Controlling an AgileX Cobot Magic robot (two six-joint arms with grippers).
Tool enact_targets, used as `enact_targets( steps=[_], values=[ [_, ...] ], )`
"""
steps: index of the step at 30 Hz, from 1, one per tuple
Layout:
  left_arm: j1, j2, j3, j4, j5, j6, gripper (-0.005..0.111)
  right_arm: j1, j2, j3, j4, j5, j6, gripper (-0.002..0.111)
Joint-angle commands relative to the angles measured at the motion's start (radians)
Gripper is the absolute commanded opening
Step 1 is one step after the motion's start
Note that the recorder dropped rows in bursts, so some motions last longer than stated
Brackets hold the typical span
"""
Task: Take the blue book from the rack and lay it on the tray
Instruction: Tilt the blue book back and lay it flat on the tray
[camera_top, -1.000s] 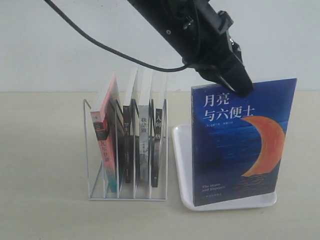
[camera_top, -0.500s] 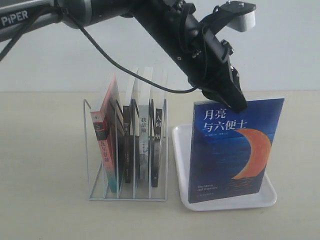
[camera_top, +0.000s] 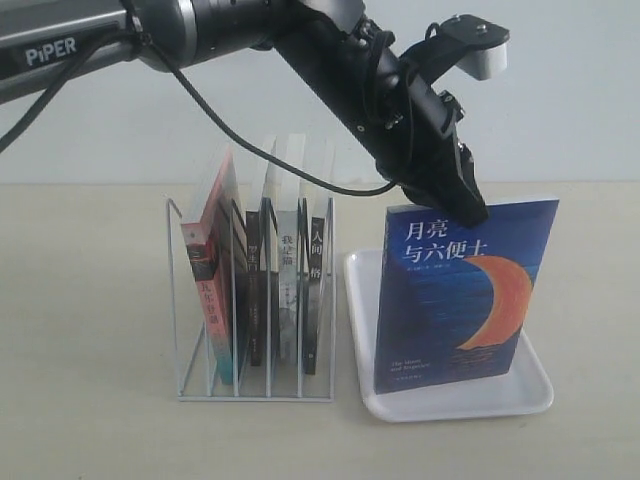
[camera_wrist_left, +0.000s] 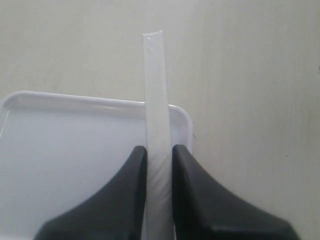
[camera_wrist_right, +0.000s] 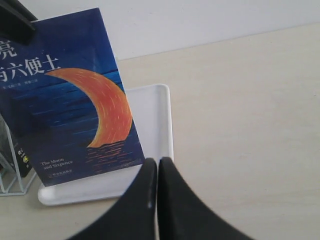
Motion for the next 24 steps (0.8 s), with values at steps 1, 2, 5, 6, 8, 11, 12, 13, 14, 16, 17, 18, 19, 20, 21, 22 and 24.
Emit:
enact_targets(
  steps=[1, 2, 5, 6, 8, 11, 12, 13, 14, 16, 17, 18, 19, 20, 21, 22, 24],
  values=[
    [-0.001, -0.007, -0.012, -0.032, -0.001, 0.018, 0.004, -0.003, -0.005, -0.001, -0.003, -0.009, -0.003, 0.000],
    [-0.001, -0.007, -0.012, -0.032, 0.006, 0.023, 0.004, -0.003, -0.005, -0.001, -0.003, -0.009, -0.003, 0.000],
    [-0.001, -0.007, -0.012, -0.057, 0.008, 0.025, 0.004, -0.003, -0.005, -0.001, -0.003, -0.009, -0.003, 0.000],
    [-0.001, -0.007, -0.012, -0.071, 0.008, 0.040, 0.004, -0.003, -0.005, -0.001, -0.003, -0.009, -0.003, 0.000],
    [-0.001, -0.007, -0.012, -0.098, 0.008, 0.063, 0.004, -0.003, -0.005, -0.001, -0.003, -0.009, -0.003, 0.000],
    [-0.001, -0.005, -0.012, -0.124, 0.007, 0.078, 0.004, -0.003, -0.005, -0.001, -0.003, -0.009, -0.003, 0.000],
    [-0.001, -0.002, -0.012, -0.125, 0.007, 0.078, 0.004, -0.003, -0.005, -0.001, -0.003, -0.009, -0.003, 0.000],
    [-0.001, 0.003, -0.012, -0.125, 0.007, 0.078, 0.004, -0.003, -0.005, -0.001, -0.003, -0.009, -0.003, 0.000],
    [-0.001, 0.006, -0.012, -0.125, 0.007, 0.078, 0.004, -0.003, -0.005, -0.001, -0.003, -0.009, -0.003, 0.000],
    [-0.001, 0.022, -0.012, -0.123, 0.004, 0.086, 0.004, -0.003, -0.005, -0.001, -0.003, -0.009, -0.003, 0.000],
    [-0.001, 0.027, -0.012, -0.121, 0.004, 0.089, 0.004, -0.003, -0.005, -0.001, -0.003, -0.009, -0.003, 0.000],
    [-0.001, 0.035, -0.012, -0.121, 0.004, 0.097, 0.004, -0.003, -0.005, -0.001, -0.003, -0.009, -0.003, 0.000],
    [-0.001, 0.040, -0.012, -0.121, 0.002, 0.103, 0.004, -0.003, -0.005, -0.001, -0.003, -0.009, -0.003, 0.000],
    [-0.001, 0.045, -0.012, -0.121, 0.002, 0.109, 0.004, -0.003, -0.005, -0.001, -0.003, -0.009, -0.003, 0.000],
    [-0.001, 0.047, -0.012, -0.121, 0.000, 0.111, 0.004, -0.003, -0.005, -0.001, -0.003, -0.009, -0.003, 0.000],
    [-0.001, 0.049, -0.012, -0.118, 0.000, 0.111, 0.004, -0.003, -0.005, -0.001, -0.003, -0.009, -0.003, 0.000],
    [-0.001, 0.049, -0.012, -0.114, 0.000, 0.122, 0.004, -0.003, -0.005, -0.001, -0.003, -0.009, -0.003, 0.000]
  ],
)
